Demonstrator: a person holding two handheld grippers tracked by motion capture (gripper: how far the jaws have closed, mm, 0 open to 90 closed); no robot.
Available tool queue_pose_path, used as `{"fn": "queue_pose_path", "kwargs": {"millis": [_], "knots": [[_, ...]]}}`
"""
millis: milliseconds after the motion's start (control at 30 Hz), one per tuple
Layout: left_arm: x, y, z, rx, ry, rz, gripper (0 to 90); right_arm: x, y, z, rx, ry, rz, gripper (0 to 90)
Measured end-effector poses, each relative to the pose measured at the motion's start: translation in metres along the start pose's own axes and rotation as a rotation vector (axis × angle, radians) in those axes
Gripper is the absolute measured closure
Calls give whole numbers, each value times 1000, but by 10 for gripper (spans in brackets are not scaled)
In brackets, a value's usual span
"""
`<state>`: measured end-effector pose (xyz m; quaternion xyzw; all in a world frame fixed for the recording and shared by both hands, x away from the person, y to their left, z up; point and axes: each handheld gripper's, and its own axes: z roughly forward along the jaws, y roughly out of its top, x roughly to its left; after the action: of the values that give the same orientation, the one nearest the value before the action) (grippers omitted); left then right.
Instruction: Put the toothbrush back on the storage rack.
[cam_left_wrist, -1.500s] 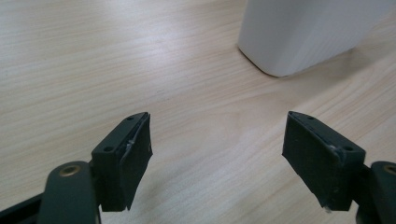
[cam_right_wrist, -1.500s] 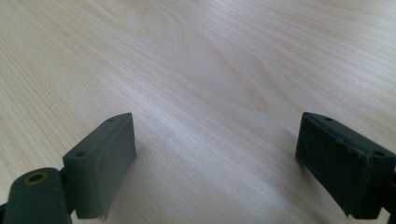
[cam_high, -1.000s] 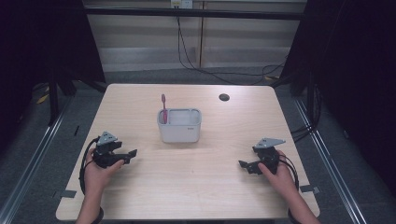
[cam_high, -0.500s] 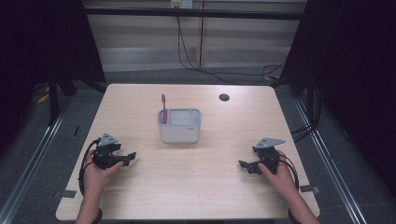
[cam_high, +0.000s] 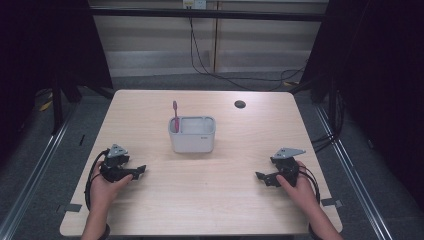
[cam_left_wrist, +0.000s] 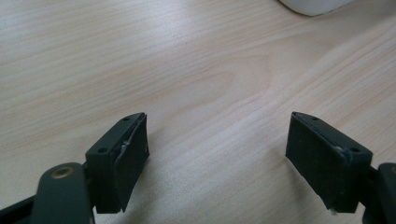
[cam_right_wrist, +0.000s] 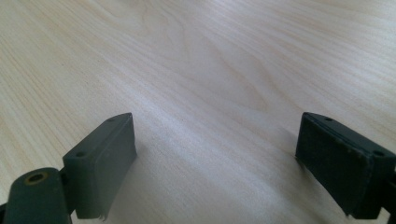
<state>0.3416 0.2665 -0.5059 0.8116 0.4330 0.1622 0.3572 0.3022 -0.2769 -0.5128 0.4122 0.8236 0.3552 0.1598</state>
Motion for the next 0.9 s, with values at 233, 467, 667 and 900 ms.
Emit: {"fn": "queue_pose_path", "kwargs": {"millis": [233,467,667,900], "knots": [[-1,0,1,9,7,14,201,0,0,0,0,0,0,114],[-3,0,3,12,15,28,186,0,0,0,0,0,0,114],[-4,0,4,3,18,30,170,0,0,0,0,0,-1,114],[-4,-1,5,-9,16,32,153,0,0,0,-1,-1,-1,114]]}}
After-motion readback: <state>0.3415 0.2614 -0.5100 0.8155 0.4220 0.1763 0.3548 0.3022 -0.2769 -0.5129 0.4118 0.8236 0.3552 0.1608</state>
